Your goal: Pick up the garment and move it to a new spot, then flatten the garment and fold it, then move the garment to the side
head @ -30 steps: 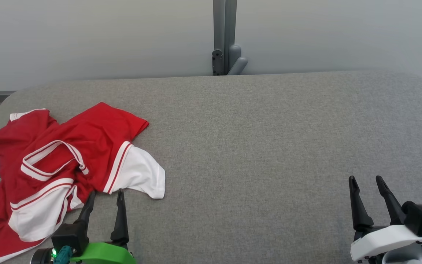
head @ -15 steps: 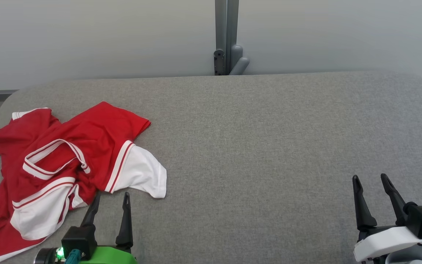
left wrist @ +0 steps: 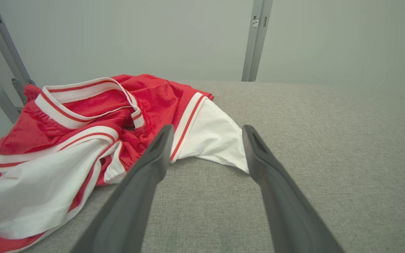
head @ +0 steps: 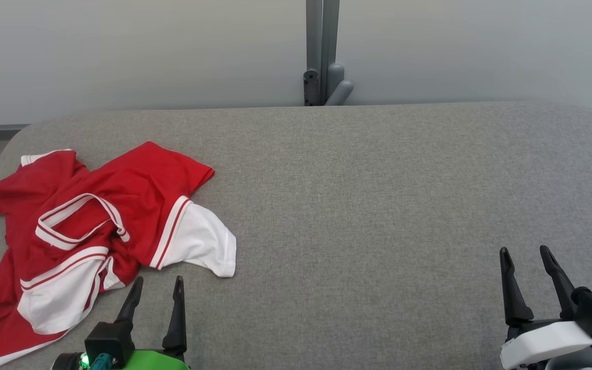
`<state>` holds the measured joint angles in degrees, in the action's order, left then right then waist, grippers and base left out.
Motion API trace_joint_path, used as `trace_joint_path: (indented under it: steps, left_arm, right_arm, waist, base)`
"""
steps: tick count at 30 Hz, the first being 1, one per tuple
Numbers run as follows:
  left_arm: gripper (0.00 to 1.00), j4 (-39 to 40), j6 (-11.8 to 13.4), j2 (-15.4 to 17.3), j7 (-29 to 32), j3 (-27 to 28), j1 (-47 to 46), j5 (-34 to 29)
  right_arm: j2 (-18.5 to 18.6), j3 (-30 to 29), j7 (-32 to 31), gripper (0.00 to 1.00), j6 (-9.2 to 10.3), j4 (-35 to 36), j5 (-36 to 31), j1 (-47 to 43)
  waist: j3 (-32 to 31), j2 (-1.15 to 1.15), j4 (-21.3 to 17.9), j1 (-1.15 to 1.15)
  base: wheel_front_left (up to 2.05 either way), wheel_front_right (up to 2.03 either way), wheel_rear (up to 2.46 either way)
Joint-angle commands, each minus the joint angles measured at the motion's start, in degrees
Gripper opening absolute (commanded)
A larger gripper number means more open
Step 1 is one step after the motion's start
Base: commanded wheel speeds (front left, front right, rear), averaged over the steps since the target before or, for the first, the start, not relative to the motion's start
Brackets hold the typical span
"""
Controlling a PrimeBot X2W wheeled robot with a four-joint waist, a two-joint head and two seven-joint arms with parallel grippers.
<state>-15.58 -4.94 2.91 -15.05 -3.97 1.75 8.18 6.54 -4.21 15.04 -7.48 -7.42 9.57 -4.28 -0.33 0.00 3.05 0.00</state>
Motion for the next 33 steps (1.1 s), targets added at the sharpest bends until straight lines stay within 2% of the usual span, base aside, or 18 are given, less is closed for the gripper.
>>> trace_joint_path:
  steps: [1,23,33]
  left_arm:
    - [1.00,-0.3,-0.2,0.0,-0.2,0.0,-0.1,0.7]
    - [1.00,-0.7,0.4,0.0,-0.2,-1.2,-0.9,2.7]
    - [1.00,-0.7,0.7,0.0,-0.2,-1.6,-1.3,2.9]
  right_arm:
    - [0.3,0.1,0.2,1.00,-0.02,0.0,0.3,-0.2]
    - [0.1,-0.1,0.2,1.00,-0.02,-0.1,0.8,-0.1]
    - [-0.3,-0.1,0.2,1.00,-0.02,0.1,0.7,-0.6]
  waist:
    - [0.0,0.00,0.0,0.00]
    - [0.3,0.00,-0.3,0.00]
    - [0.2,0.00,3.3,0.00]
  base:
    - [0.00,0.00,0.00]
    - [0.00,0.00,0.00]
    - [0.00,0.00,0.00]
